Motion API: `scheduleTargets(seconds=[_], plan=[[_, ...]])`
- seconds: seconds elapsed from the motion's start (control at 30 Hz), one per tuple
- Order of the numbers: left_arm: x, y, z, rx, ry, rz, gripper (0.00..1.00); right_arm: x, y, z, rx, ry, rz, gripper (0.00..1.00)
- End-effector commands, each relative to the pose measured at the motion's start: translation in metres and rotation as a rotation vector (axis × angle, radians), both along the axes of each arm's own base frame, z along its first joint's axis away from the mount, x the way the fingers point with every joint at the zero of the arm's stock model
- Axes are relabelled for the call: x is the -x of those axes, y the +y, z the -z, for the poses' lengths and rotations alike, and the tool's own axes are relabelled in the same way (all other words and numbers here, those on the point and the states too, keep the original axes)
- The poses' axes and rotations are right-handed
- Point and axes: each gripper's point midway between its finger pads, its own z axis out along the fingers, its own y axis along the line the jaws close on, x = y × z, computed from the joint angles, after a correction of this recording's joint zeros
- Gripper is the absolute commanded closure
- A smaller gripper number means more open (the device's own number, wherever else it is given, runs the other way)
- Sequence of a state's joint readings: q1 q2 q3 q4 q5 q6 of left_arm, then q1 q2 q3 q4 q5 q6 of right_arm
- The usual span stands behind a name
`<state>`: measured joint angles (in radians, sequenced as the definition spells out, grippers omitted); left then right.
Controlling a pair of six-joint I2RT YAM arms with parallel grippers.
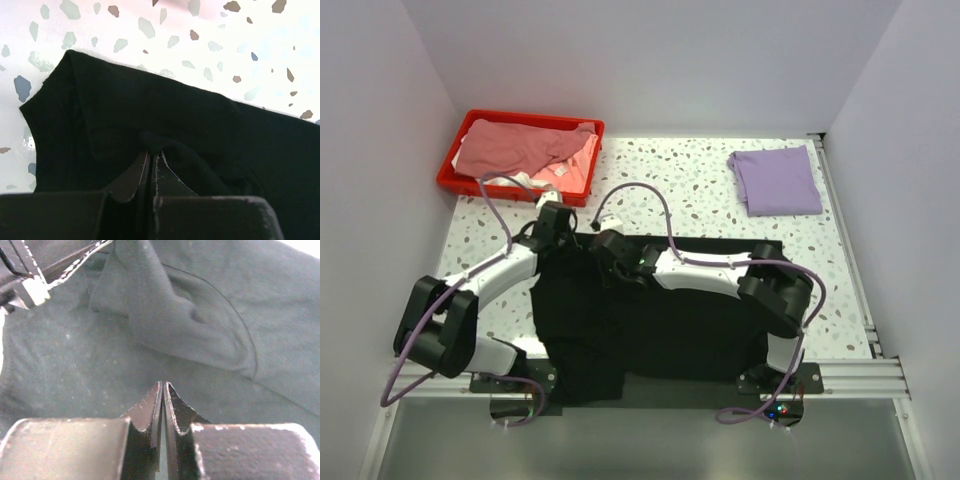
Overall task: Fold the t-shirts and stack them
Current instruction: Fold the tshirt
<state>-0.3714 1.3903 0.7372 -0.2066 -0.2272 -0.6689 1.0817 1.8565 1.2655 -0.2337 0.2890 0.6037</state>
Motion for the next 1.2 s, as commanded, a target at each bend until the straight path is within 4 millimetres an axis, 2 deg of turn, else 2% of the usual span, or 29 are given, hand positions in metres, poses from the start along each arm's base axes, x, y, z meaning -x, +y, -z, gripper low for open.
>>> scheduleTargets(seconds=[0.0,0.1,0.23,0.27,0.3,0.33,0.43,0.53,0.87,1.17], plan=[[-0.022,0.003,-0.014,-0.005,-0.075,-0.043,1.0,-0.009,0.015,-0.003,0.037,-0.03,-0.07,0.91],[-0.041,0.003,-0.02,-0.035,-0.092,-0.054,1.0,-0.02,0.018,0.002,0.101,-0.072,-0.09,0.84],[-0.051,0.004,-0.015,-0.066,-0.061,-0.067,1.0,-0.024,0.025,0.01,0.123,-0.075,-0.119,0.78],[-0.053,0.003,-0.014,-0.067,-0.056,-0.068,0.98,-0.027,0.029,0.006,0.119,-0.085,-0.125,0.76],[-0.054,0.003,-0.016,-0.066,-0.062,-0.064,0.98,-0.027,0.028,0.013,0.143,-0.082,-0.133,0.74],[-0.056,0.002,-0.017,-0.063,-0.067,-0.063,0.98,-0.029,0.029,0.015,0.151,-0.085,-0.136,0.65],[-0.057,0.003,-0.018,-0.067,-0.067,-0.062,0.96,-0.035,0.028,0.02,0.185,-0.092,-0.128,0.53],[-0.058,0.002,-0.018,-0.066,-0.066,-0.058,0.96,-0.041,0.027,0.022,0.205,-0.111,-0.118,0.5],[-0.058,0.0,-0.012,-0.065,-0.049,-0.045,1.0,-0.057,0.021,0.035,0.248,-0.134,-0.084,0.51],[-0.06,-0.001,-0.009,-0.066,-0.041,-0.039,1.0,-0.066,0.02,0.045,0.232,-0.106,-0.066,0.64]])
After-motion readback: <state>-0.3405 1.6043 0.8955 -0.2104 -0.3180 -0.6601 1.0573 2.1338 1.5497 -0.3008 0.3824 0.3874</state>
